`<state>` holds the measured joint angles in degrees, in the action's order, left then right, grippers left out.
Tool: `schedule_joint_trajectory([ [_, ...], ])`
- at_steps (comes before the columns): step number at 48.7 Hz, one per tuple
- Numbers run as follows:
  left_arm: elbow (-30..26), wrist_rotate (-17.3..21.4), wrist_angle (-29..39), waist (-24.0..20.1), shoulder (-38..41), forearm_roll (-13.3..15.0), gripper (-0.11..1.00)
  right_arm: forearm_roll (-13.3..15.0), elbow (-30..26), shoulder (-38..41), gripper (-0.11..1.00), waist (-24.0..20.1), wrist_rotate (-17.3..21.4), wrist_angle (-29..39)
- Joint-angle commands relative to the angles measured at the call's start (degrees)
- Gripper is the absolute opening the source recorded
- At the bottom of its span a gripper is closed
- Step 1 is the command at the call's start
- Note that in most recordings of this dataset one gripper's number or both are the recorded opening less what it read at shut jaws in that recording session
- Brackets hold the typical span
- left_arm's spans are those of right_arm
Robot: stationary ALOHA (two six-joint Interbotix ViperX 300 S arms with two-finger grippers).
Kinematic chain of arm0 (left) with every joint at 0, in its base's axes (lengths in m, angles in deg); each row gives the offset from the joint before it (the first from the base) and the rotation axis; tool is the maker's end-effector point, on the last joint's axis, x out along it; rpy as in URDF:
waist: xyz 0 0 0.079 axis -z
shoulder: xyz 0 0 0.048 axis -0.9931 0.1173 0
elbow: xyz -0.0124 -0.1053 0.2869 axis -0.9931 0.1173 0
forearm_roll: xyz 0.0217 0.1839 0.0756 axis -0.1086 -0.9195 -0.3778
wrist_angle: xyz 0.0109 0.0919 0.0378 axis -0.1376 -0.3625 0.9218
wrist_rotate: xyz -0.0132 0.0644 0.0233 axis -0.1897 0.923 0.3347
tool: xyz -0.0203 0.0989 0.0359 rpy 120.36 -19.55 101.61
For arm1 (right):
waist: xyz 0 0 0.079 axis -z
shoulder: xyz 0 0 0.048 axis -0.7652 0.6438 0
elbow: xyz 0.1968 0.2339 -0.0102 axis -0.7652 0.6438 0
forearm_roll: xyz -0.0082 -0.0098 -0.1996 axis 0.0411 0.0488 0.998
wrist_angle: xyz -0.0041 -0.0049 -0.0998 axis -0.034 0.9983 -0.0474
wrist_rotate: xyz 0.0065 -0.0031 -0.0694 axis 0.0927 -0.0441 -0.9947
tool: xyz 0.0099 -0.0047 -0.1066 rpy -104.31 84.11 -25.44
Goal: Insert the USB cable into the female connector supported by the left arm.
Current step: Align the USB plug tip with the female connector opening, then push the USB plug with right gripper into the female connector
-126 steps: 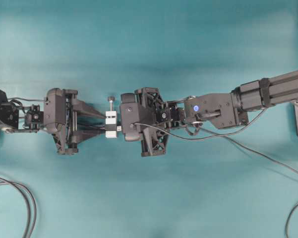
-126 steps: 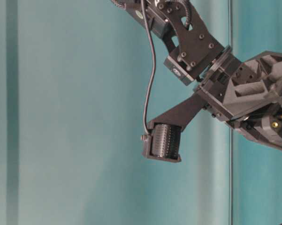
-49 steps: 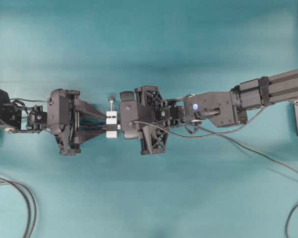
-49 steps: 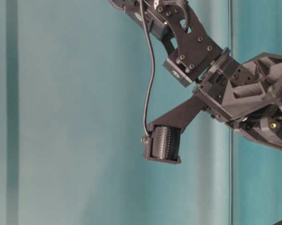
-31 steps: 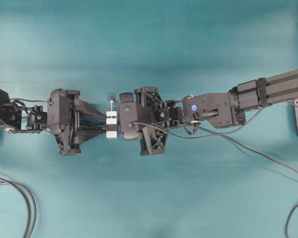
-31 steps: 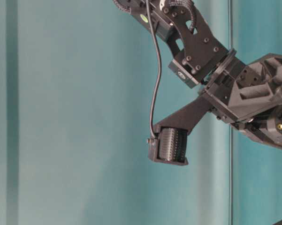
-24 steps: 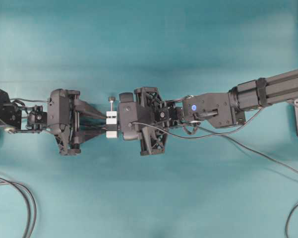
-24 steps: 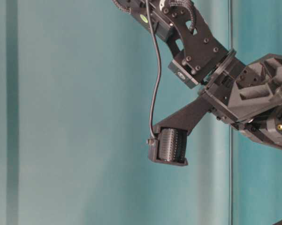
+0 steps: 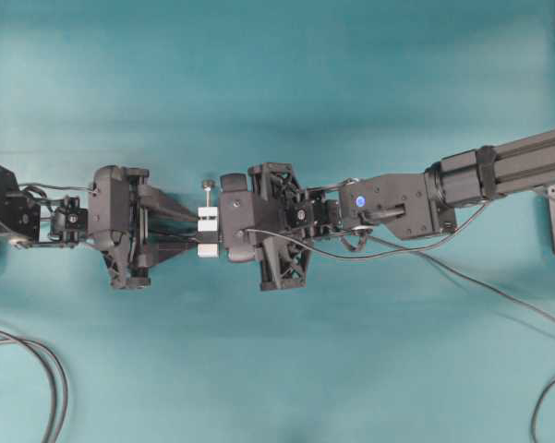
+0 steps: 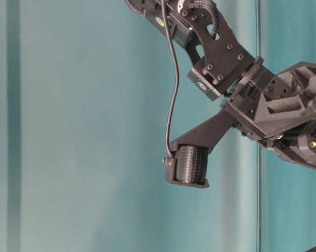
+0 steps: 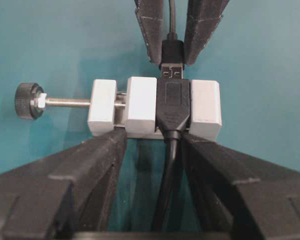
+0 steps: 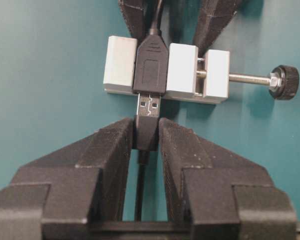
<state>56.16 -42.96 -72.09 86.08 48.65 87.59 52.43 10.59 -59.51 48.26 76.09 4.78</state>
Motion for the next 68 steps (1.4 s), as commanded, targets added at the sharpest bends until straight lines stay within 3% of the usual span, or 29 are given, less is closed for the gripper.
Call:
schedule_joint_trajectory([
  [1, -2.2, 0.3, 0.2, 0.7, -0.4, -0.2, 0.63, 0.2, -2.8, -1.4, 0.21, -0.6, -0.1, -1.0],
  [28, -2.4, 0.0, 0.2, 0.9, -0.4, -0.2, 0.63, 0.2, -2.4, -2.6, 0.21, -0.7, -1.3, -0.8],
  [68, -1.3, 0.1, -0.4, 0.9, -0.5, -0.2, 0.63, 0.2, 2.6, -4.6, 0.21, -0.6, -1.4, -2.5],
])
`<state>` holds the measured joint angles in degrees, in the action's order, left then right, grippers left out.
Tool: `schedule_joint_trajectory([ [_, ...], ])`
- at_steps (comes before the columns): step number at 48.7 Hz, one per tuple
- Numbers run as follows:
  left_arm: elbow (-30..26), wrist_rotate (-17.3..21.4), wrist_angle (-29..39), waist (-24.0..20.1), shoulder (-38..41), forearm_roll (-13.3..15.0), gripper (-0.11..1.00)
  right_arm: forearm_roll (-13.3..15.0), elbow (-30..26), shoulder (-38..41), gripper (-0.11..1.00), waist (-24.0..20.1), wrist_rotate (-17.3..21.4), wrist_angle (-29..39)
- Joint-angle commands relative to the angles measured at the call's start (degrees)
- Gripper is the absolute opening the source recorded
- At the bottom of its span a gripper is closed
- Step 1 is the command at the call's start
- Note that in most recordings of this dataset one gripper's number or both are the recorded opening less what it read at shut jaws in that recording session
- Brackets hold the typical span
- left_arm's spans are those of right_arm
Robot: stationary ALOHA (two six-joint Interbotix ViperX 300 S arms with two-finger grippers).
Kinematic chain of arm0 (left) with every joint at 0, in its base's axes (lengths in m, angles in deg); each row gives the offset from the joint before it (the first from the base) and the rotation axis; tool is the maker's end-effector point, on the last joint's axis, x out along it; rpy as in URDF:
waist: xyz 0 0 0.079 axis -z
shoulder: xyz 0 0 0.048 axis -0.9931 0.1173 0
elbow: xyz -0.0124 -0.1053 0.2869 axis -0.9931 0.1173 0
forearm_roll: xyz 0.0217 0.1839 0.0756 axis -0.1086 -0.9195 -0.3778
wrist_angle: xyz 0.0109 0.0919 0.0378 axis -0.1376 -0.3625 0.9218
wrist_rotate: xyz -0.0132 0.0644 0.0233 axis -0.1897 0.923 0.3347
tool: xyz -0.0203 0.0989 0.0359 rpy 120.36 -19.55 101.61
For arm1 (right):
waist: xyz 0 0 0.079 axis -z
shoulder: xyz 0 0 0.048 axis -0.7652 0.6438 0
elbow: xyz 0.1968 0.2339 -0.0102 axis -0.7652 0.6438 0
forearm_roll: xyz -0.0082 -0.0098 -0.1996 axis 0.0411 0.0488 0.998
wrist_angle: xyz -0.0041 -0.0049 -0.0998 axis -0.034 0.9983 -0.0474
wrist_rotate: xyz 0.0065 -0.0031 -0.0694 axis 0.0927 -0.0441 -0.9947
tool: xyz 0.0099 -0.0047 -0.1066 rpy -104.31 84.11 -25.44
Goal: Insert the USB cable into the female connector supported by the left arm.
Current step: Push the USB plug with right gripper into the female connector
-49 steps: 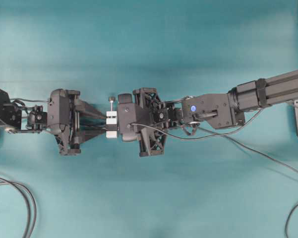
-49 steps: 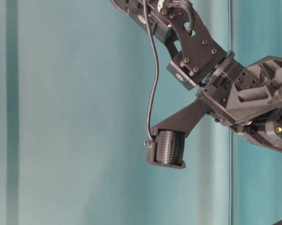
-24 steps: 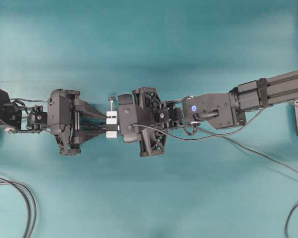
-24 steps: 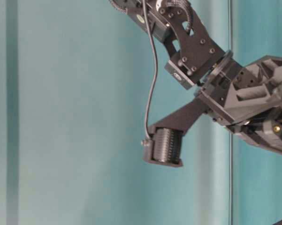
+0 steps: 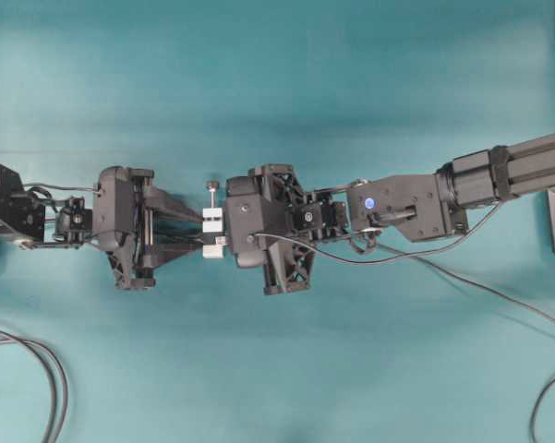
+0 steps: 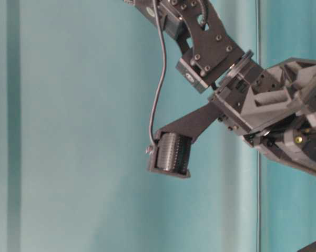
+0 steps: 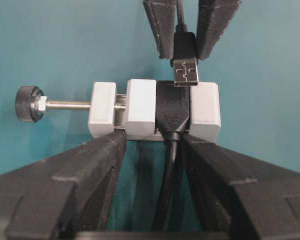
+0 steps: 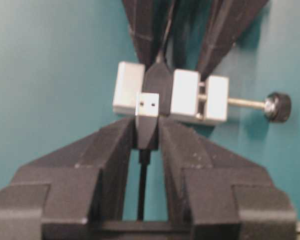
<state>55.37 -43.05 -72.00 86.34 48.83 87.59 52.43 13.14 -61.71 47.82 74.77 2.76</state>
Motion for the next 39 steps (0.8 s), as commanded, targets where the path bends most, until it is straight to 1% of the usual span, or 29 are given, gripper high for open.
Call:
schedule_joint_trajectory([
  [1, -0.3, 0.2, -0.4, 0.6, -0.7, -0.3, 0.63, 0.2, 0.4, -2.4, 0.21, -0.2, -0.1, -0.4],
  [10, 1.2, 0.0, -0.4, 0.6, -1.2, -0.2, 0.63, 0.2, 1.3, -2.4, 0.21, 0.0, 0.0, -0.6],
  [24, 0.7, 0.0, -0.4, 0.6, -1.5, -0.3, 0.63, 0.2, 1.0, -2.4, 0.21, 0.9, -0.2, -2.9],
  [39, 0.6, 0.2, -0.5, 0.4, -1.5, -0.2, 0.63, 0.2, 0.8, -2.4, 0.21, 0.9, -0.2, -2.9],
])
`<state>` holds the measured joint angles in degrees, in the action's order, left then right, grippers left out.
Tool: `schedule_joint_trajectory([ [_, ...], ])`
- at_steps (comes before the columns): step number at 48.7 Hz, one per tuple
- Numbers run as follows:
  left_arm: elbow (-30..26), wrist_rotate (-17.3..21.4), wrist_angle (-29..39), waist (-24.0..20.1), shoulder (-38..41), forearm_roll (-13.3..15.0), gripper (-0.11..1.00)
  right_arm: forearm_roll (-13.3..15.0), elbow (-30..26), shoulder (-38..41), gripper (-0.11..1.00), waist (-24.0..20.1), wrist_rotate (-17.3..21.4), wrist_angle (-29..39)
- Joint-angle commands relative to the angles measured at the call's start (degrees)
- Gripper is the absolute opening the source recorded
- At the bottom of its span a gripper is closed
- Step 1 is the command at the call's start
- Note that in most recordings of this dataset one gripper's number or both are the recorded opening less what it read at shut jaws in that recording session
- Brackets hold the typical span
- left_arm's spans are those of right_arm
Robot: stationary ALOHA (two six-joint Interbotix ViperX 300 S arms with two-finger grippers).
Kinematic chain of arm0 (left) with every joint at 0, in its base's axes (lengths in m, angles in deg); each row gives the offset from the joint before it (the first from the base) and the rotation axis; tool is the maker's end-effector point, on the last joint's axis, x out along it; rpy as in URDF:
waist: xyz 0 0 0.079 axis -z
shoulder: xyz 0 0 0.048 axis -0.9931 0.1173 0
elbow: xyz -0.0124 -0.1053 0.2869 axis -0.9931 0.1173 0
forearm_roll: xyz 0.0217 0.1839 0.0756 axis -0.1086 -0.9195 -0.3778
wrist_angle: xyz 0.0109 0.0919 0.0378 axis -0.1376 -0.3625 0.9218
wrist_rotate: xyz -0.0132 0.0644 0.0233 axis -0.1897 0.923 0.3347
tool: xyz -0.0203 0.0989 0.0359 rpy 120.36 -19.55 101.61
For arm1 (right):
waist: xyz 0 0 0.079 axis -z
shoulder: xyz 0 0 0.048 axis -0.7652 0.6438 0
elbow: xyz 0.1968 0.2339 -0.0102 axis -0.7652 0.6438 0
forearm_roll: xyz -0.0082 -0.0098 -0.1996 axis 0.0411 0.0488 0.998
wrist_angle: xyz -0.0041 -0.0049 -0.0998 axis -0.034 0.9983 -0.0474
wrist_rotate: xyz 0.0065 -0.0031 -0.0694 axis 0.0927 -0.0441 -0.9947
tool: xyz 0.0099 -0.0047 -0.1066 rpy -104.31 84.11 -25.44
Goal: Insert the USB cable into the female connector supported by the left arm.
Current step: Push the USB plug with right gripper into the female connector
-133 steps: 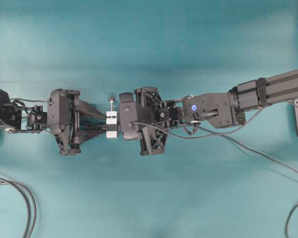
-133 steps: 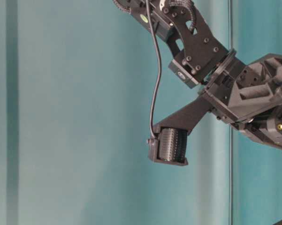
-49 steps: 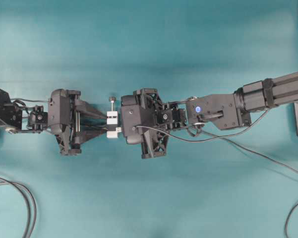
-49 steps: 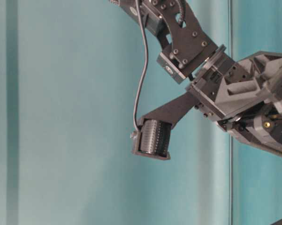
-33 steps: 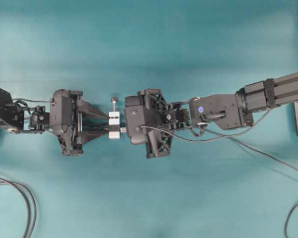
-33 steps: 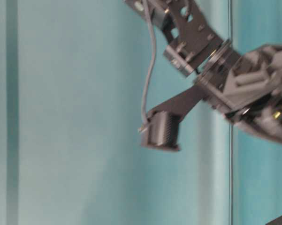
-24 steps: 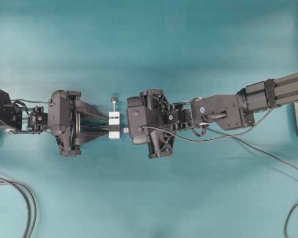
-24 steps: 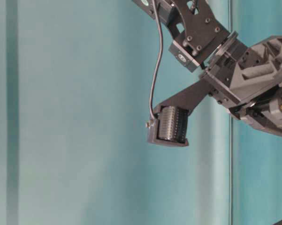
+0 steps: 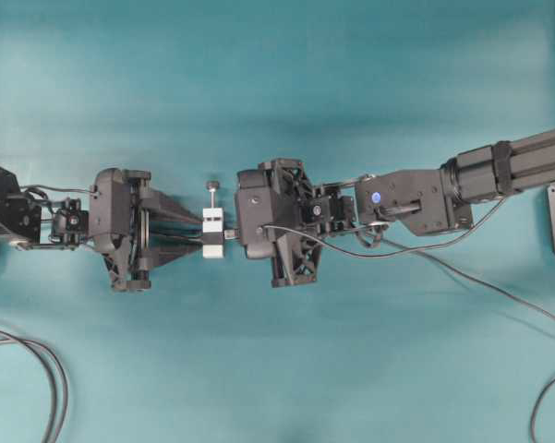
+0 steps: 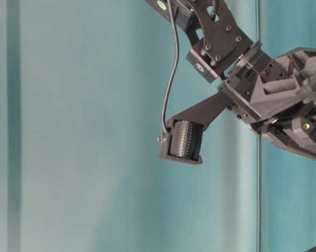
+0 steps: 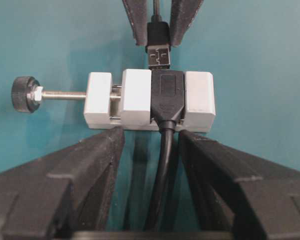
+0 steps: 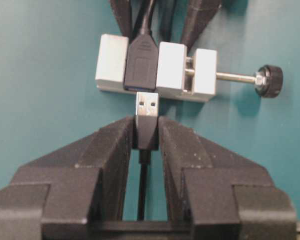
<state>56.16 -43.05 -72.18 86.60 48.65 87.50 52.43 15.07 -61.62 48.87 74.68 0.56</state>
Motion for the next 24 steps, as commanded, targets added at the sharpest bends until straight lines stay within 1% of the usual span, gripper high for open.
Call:
schedule_joint_trajectory([
  [1, -0.2, 0.2, -0.3, 0.1, -1.3, -0.2, 0.63, 0.2, -1.1, -2.5, 0.21, -0.2, -0.1, -0.7],
  [24, -0.4, 0.4, -0.3, -0.1, -1.3, -0.1, 0.63, 0.2, -1.1, -2.5, 0.21, -0.5, 0.0, -0.7],
])
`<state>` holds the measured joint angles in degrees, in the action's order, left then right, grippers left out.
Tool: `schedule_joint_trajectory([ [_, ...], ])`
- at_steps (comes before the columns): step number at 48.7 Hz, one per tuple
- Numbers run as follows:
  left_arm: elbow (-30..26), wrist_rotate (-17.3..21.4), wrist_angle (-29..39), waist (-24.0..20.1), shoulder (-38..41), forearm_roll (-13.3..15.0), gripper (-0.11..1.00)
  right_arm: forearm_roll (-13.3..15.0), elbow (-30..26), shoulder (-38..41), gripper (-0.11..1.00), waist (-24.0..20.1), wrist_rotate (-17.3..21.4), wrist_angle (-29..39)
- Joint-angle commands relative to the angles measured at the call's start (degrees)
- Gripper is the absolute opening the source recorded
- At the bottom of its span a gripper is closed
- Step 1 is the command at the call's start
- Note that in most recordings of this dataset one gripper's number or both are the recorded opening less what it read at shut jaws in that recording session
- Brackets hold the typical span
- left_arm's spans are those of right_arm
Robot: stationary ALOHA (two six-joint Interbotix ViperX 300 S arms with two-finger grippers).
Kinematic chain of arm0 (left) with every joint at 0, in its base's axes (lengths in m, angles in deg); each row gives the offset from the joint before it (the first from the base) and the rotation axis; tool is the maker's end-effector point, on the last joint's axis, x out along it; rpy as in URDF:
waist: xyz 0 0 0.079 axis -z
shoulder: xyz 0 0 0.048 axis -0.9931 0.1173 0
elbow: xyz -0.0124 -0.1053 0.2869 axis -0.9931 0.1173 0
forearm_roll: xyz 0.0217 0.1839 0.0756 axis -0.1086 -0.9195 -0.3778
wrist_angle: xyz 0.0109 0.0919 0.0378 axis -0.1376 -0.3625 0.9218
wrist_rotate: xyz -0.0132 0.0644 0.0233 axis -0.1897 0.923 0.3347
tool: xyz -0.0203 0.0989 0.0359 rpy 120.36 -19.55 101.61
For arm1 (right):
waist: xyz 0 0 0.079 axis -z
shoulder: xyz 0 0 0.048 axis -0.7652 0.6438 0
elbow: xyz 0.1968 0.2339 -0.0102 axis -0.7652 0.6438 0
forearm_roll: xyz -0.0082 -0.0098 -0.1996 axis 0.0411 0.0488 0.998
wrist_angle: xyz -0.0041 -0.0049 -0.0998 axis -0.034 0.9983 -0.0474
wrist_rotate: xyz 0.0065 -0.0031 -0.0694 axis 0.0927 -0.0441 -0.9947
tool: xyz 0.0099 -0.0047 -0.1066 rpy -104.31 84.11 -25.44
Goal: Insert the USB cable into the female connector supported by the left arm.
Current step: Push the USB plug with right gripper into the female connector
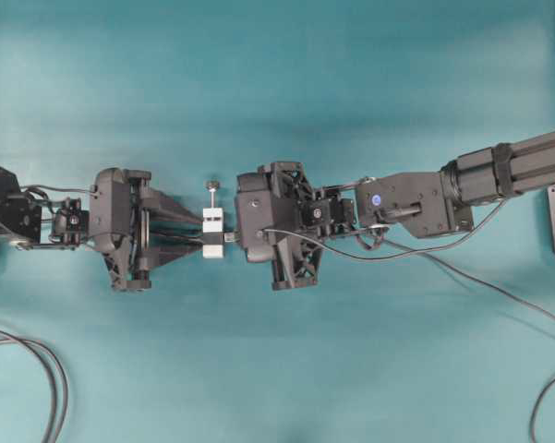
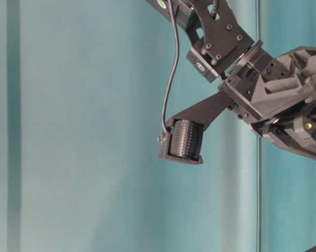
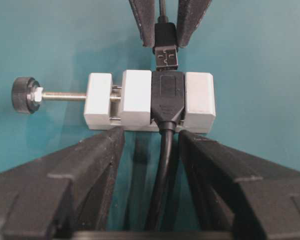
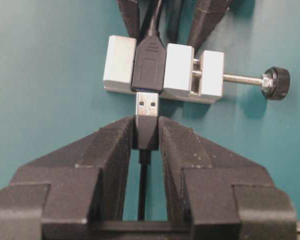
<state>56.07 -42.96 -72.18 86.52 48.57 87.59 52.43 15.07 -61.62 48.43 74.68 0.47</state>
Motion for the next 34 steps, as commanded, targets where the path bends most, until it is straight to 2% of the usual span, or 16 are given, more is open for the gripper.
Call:
schedule_joint_trajectory([
  [1, -0.4, 0.4, -0.4, 0.0, -1.2, -0.3, 0.63, 0.2, -1.1, -2.5, 0.21, -0.1, 0.0, -0.6],
  [34, -0.7, 1.2, -0.3, 0.0, -1.2, -0.2, 0.63, 0.2, -1.1, -1.8, 0.21, -0.1, 0.0, -0.6],
])
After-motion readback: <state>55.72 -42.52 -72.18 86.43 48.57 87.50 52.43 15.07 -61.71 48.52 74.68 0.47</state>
